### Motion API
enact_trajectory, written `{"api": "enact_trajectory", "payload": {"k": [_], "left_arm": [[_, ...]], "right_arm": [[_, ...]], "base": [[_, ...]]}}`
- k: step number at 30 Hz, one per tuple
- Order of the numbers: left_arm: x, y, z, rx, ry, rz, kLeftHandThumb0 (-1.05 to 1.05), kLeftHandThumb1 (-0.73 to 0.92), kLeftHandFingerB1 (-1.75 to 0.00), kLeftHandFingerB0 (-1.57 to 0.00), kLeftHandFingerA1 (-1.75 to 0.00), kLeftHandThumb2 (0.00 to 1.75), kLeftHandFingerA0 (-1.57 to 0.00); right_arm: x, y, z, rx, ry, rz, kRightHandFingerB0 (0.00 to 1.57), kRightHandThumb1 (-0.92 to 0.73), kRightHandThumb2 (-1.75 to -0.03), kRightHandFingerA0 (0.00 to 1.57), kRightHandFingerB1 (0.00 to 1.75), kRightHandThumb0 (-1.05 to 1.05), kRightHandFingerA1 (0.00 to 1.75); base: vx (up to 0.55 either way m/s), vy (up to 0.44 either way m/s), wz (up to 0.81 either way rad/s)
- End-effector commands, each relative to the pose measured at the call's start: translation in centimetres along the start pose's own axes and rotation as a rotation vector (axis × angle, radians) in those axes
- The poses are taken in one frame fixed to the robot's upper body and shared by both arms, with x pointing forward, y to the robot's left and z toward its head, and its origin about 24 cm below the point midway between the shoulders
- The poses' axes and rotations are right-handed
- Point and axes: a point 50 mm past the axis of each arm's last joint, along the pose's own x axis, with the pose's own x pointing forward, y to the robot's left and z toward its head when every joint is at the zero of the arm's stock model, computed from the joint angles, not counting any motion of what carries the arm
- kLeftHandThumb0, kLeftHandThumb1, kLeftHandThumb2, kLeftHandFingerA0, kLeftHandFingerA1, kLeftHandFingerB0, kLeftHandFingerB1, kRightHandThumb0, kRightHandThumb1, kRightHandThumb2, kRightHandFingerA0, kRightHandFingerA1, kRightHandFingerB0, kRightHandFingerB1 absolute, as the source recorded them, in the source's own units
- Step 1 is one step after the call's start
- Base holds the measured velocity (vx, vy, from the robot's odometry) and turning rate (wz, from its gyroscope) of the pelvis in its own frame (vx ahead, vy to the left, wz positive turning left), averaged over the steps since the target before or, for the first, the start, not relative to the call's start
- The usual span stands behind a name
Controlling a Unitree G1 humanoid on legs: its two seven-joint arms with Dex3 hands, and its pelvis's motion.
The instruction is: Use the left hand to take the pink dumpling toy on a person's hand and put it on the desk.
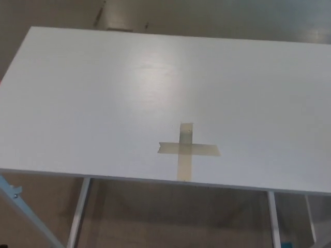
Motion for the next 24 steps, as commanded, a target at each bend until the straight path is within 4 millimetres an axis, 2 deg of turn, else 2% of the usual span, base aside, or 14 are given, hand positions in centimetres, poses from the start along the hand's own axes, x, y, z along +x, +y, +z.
{"api": "enact_trajectory", "payload": {"k": [1,10,15,16,19,20,21,24], "left_arm": [[-0.1,0.5,-0.3,0.007,-0.012,0.01,-0.24,0.56,-0.35,-0.37,-0.62,0.57,-0.74],[-0.1,0.5,-0.3,0.034,-0.008,0.002,-0.28,0.56,-0.38,-0.38,-0.48,0.6,-0.7],[-0.1,0.6,-0.3,0.05,-0.019,-0.004,-0.24,0.56,-0.36,-0.37,-0.51,0.57,-0.72],[-0.1,0.5,-0.2,0.068,-0.023,-0.005,-0.24,0.56,-0.36,-0.38,-0.47,0.57,-0.72],[-0.2,0.2,-0.5,0.094,-0.027,-0.013,-0.29,0.56,-0.37,-0.38,-0.48,0.6,-0.7],[-0.2,0.1,-0.4,0.115,-0.033,-0.02,-0.27,0.56,-0.35,-0.37,-0.44,0.57,-0.67],[-0.3,0.1,-0.6,0.126,-0.032,-0.024,-0.34,0.47,-0.42,-0.34,-0.51,0.67,-0.59],[-0.4,0.1,-1.0,0.176,-0.033,-0.043,-0.35,0.48,-0.42,-0.36,-0.47,0.67,-0.52]], "right_arm": [[0.0,-0.5,-0.3,0.023,0.001,-0.039,0.45,-0.65,-0.58,0.78,0.4,-0.13,0.57],[0.0,-0.4,-0.3,0.03,-0.001,-0.036,0.45,-0.65,-0.58,0.77,0.4,-0.13,0.55],[0.0,-0.4,-0.3,0.026,0.0,-0.029,0.46,-0.65,-0.58,0.76,0.4,-0.13,0.54],[0.0,-0.4,-0.3,0.024,0.002,-0.03,0.46,-0.65,-0.58,0.76,0.4,-0.13,0.53],[-0.1,-0.5,-0.7,0.025,0.013,-0.03,0.47,-0.65,-0.58,0.76,0.41,-0.13,0.53],[-0.1,-0.6,-0.8,0.025,0.014,-0.03,0.48,-0.65,-0.58,0.76,0.41,-0.13,0.53],[-0.1,-0.6,-0.9,0.025,0.018,-0.032,0.48,-0.65,-0.58,0.76,0.41,-0.13,0.53],[-0.2,-0.7,-1.3,0.028,0.033,-0.033,0.47,-0.65,-0.58,0.75,0.4,-0.14,0.52]], "base": [[0.0,0.0,0.0],[0.0,0.0,0.0],[0.0,0.0,0.0],[0.0,0.0,0.0],[0.0,0.0,0.0],[0.0,0.0,0.0],[0.0,0.0,0.0],[0.0,0.0,0.0]]}}
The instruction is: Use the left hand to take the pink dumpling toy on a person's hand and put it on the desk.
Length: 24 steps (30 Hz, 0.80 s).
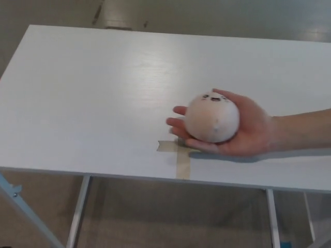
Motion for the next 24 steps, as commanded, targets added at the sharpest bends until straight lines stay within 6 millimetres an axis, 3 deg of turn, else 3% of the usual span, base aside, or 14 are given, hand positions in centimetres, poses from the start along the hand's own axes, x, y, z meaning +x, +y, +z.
{"api": "enact_trajectory", "payload": {"k": [1,11,15,22,24], "left_arm": [[-0.3,0.3,-0.7,0.084,-0.011,-0.018,-0.35,0.48,-0.42,-0.36,-0.47,0.67,-0.52],[-0.6,-0.6,-0.9,0.157,-0.048,-0.048,-0.36,0.48,-0.45,-0.44,-0.49,0.68,-0.57],[-1.0,-1.6,-0.4,0.242,-0.162,-0.107,-0.38,0.46,-0.46,-0.44,-0.51,0.69,-0.6],[-4.1,-1.8,1.4,0.279,-0.433,-0.427,-0.46,0.41,-0.43,-0.38,-0.48,0.68,-0.49],[-6.2,-1.7,2.3,0.32,-0.519,-0.552,-0.47,0.41,-0.43,-0.38,-0.48,0.68,-0.48]], "right_arm": [[-0.1,-0.5,-1.0,0.015,0.028,-0.014,0.47,-0.65,-0.58,0.75,0.4,-0.14,0.52],[-0.3,-0.7,-1.7,-0.014,0.045,-0.012,0.47,-0.65,-0.58,0.75,0.41,-0.14,0.51],[-0.3,-0.7,-1.9,-0.012,0.05,-0.013,0.47,-0.65,-0.58,0.74,0.41,-0.14,0.51],[-0.3,-1.1,-2.1,-0.018,0.058,-0.011,0.47,-0.65,-0.58,0.74,0.41,-0.15,0.5],[-0.2,-1.2,-1.9,-0.03,0.057,-0.012,0.48,-0.64,-0.58,0.74,0.41,-0.15,0.5]], "base": [[0.0,0.0,0.0],[0.0,0.0,0.0],[0.0,0.0,0.0],[0.0,0.0,0.0],[0.0,0.0,0.0]]}}
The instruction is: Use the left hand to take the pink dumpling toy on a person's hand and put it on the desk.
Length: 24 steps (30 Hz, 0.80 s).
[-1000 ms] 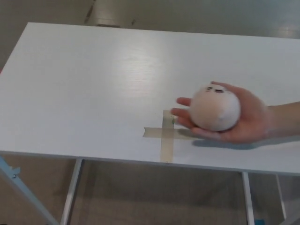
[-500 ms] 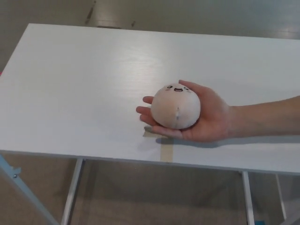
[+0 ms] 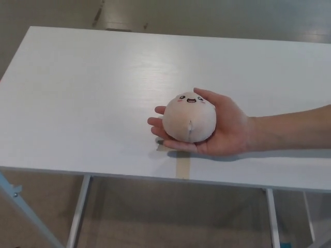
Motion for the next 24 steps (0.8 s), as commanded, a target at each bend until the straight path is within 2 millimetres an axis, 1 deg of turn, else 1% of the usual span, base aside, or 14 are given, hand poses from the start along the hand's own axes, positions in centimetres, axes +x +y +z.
{"api": "enact_trajectory", "payload": {"k": [1,2,4,6,7,8,9,12,13,14,15,19,20,24], "left_arm": [[-4.6,-0.2,3.6,0.105,-0.337,-0.387,-0.48,0.41,-0.43,-0.37,-0.48,0.68,-0.48],[-5.2,-0.2,3.9,0.114,-0.355,-0.411,-0.48,0.41,-0.43,-0.37,-0.48,0.68,-0.48],[-8.9,-0.1,6.6,0.191,-0.479,-0.543,-0.46,0.41,-0.42,-0.38,-0.47,0.67,-0.45],[-10.1,0.0,7.8,0.21,-0.527,-0.592,-0.46,0.41,-0.43,-0.38,-0.47,0.67,-0.44],[-11.5,0.3,9.0,0.227,-0.581,-0.645,-0.39,0.47,-0.35,-0.41,-0.4,0.54,-0.48],[-13.7,1.0,11.3,0.246,-0.67,-0.718,-0.38,0.47,-0.35,-0.41,-0.4,0.54,-0.46],[-14.2,1.1,11.9,0.251,-0.689,-0.737,-0.38,0.47,-0.35,-0.41,-0.4,0.54,-0.46],[-17.4,1.9,15.0,0.267,-0.83,-0.794,-0.36,0.45,-0.35,-0.43,-0.4,0.54,-0.46],[-19.1,2.4,16.9,0.27,-0.922,-0.813,-0.35,0.45,-0.36,-0.44,-0.41,0.54,-0.46],[-19.1,2.4,16.9,0.27,-0.922,-0.813,-0.35,0.45,-0.36,-0.44,-0.41,0.54,-0.46],[-20.9,2.9,18.6,0.278,-1.023,-0.825,-0.36,0.44,-0.36,-0.45,-0.42,0.54,-0.47],[-23.0,3.7,21.1,0.321,-1.189,-0.795,-0.38,0.44,-0.36,-0.43,-0.42,0.54,-0.46],[-23.8,4.2,22.1,0.345,-1.252,-0.761,-0.46,0.38,-0.42,-0.34,-0.47,0.65,-0.39],[-25.9,5.3,24.6,0.375,-1.423,-0.624,-0.47,0.39,-0.39,-0.27,-0.47,0.65,-0.37]], "right_arm": [[0.0,-0.8,-0.6,-0.014,0.022,-0.007,0.48,-0.64,-0.58,0.74,0.41,-0.15,0.51],[0.0,-0.8,-0.6,-0.014,0.021,-0.007,0.48,-0.64,-0.58,0.74,0.41,-0.15,0.51],[0.0,-0.8,-0.4,-0.019,0.015,-0.008,0.48,-0.64,-0.58,0.74,0.41,-0.15,0.51],[0.0,-0.7,-0.3,-0.023,0.011,-0.008,0.48,-0.64,-0.58,0.74,0.41,-0.15,0.51],[0.1,-0.7,-0.3,-0.023,0.011,-0.009,0.48,-0.64,-0.58,0.74,0.41,-0.15,0.51],[0.1,-0.6,-0.2,-0.022,0.007,-0.006,0.48,-0.64,-0.58,0.74,0.41,-0.15,0.51],[0.1,-0.6,-0.2,-0.022,0.006,-0.005,0.48,-0.64,-0.58,0.74,0.41,-0.15,0.51],[0.1,-0.6,0.0,-0.015,0.003,-0.003,0.49,-0.64,-0.58,0.74,0.41,-0.15,0.51],[0.1,-0.6,0.0,-0.013,0.003,-0.001,0.48,-0.65,-0.58,0.74,0.41,-0.15,0.51],[0.1,-0.6,0.0,-0.013,0.003,-0.001,0.48,-0.65,-0.58,0.74,0.41,-0.15,0.51],[0.1,-0.6,0.1,-0.015,0.004,0.0,0.49,-0.64,-0.58,0.74,0.41,-0.15,0.51],[0.1,-0.6,0.2,-0.021,0.002,-0.001,0.48,-0.65,-0.58,0.74,0.41,-0.14,0.51],[0.1,-0.6,0.3,-0.021,0.001,0.0,0.49,-0.65,-0.58,0.74,0.41,-0.14,0.51],[0.2,-0.6,0.3,-0.028,-0.001,0.001,0.49,-0.65,-0.58,0.75,0.41,-0.14,0.51]], "base": [[0.0,0.0,0.0],[0.0,0.0,0.0],[0.0,0.0,0.0],[0.0,0.0,0.0],[0.0,0.0,0.0],[0.0,0.0,0.0],[0.0,0.0,0.0],[0.0,0.0,0.0],[0.0,0.0,0.0],[0.0,0.0,0.0],[0.0,0.0,0.0],[0.0,0.0,0.0],[0.0,0.0,0.0],[0.0,0.0,0.0]]}}
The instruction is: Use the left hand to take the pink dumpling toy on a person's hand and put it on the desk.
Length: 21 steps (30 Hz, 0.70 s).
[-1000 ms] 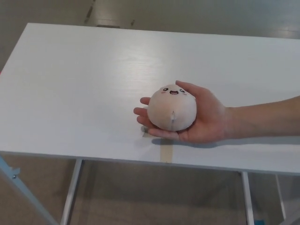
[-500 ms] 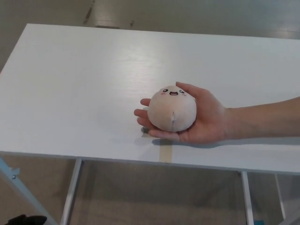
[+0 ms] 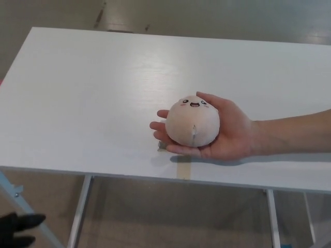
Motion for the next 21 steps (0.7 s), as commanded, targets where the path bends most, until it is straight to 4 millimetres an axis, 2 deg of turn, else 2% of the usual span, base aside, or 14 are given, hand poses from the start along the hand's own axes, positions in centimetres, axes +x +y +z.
{"api": "enact_trajectory", "payload": {"k": [1,2,4,5,6,8,11,13,14,15,16,18,19,21], "left_arm": [[-7.1,2.1,23.1,0.149,-0.933,-0.51,-0.47,0.39,-0.39,-0.27,-0.47,0.65,-0.37],[-7.1,2.5,24.0,0.162,-0.969,-0.478,-0.41,0.46,-0.32,-0.29,-0.4,0.54,-0.38],[-7.1,3.2,25.8,0.196,-1.037,-0.414,-0.41,0.46,-0.32,-0.29,-0.4,0.54,-0.38],[-6.9,3.5,26.7,0.218,-1.061,-0.376,-0.53,0.38,-0.38,-0.25,-0.45,0.66,-0.36],[-6.9,3.5,26.7,0.218,-1.061,-0.376,-0.53,0.38,-0.38,-0.25,-0.45,0.66,-0.36],[-5.2,4.1,28.8,0.287,-1.089,-0.222,-0.57,0.38,-0.37,-0.24,-0.44,0.67,-0.37],[-4.7,4.2,29.4,0.306,-1.072,-0.178,-0.58,0.38,-0.37,-0.24,-0.44,0.67,-0.38],[-3.3,4.1,30.0,0.334,-1.057,-0.122,-0.58,0.38,-0.37,-0.24,-0.44,0.67,-0.38],[-2.3,4.0,30.5,0.357,-1.045,-0.096,-0.39,0.42,-0.35,-0.25,-0.42,0.6,-0.33],[-2.2,4.0,30.6,0.36,-1.043,-0.094,-0.39,0.42,-0.35,-0.25,-0.42,0.6,-0.33],[-0.6,4.0,30.9,0.39,-1.011,-0.073,-0.58,0.39,-0.37,-0.23,-0.45,0.68,-0.38],[1.8,3.7,31.3,0.43,-0.97,-0.059,-0.57,0.39,-0.37,-0.24,-0.45,0.67,-0.37],[1.8,3.7,31.3,0.43,-0.97,-0.059,-0.57,0.39,-0.37,-0.24,-0.45,0.67,-0.37],[4.3,3.0,32.0,0.471,-0.932,-0.06,-0.56,0.38,-0.37,-0.23,-0.43,0.67,-0.32]], "right_arm": [[0.1,-0.7,-0.2,-0.022,0.013,-0.003,0.49,-0.65,-0.58,0.75,0.41,-0.14,0.51],[0.1,-0.7,-0.1,-0.023,0.01,-0.001,0.49,-0.65,-0.58,0.75,0.41,-0.14,0.51],[0.1,-0.7,0.0,-0.026,0.006,0.004,0.48,-0.65,-0.58,0.74,0.41,-0.14,0.51],[0.1,-0.8,0.0,-0.028,0.005,0.007,0.48,-0.65,-0.58,0.73,0.41,-0.14,0.51],[0.1,-0.8,0.0,-0.028,0.005,0.007,0.48,-0.65,-0.58,0.73,0.41,-0.14,0.51],[0.1,-0.8,0.0,-0.019,0.0,0.013,0.48,-0.65,-0.58,0.72,0.41,-0.14,0.5],[0.1,-0.8,-0.1,-0.019,0.003,0.013,0.47,-0.65,-0.58,0.72,0.41,-0.14,0.5],[0.1,-0.9,-0.1,-0.022,0.006,0.015,0.47,-0.65,-0.58,0.72,0.4,-0.14,0.5],[0.1,-0.8,-0.1,-0.024,0.006,0.018,0.46,-0.65,-0.58,0.71,0.4,-0.14,0.5],[0.1,-0.8,0.0,-0.024,0.005,0.019,0.46,-0.65,-0.58,0.71,0.4,-0.14,0.5],[0.1,-0.8,0.0,-0.027,0.008,0.017,0.47,-0.65,-0.59,0.72,0.4,-0.14,0.5],[0.1,-0.7,0.0,-0.025,0.01,0.014,0.47,-0.65,-0.58,0.71,0.4,-0.15,0.49],[0.1,-0.7,0.0,-0.025,0.01,0.014,0.47,-0.65,-0.58,0.71,0.4,-0.15,0.49],[0.1,-0.7,-0.1,-0.028,0.011,0.011,0.47,-0.65,-0.58,0.71,0.41,-0.15,0.49]], "base": [[0.0,0.0,0.0],[0.0,0.0,0.0],[0.0,0.0,0.0],[0.0,0.0,0.0],[0.0,0.0,0.0],[0.0,0.0,0.0],[0.0,0.0,0.02],[0.0,0.0,0.0],[0.0,0.0,0.0],[0.0,0.0,0.0],[0.0,0.0,0.0],[0.0,0.0,0.0],[0.0,0.0,0.0],[0.0,0.0,0.0]]}}
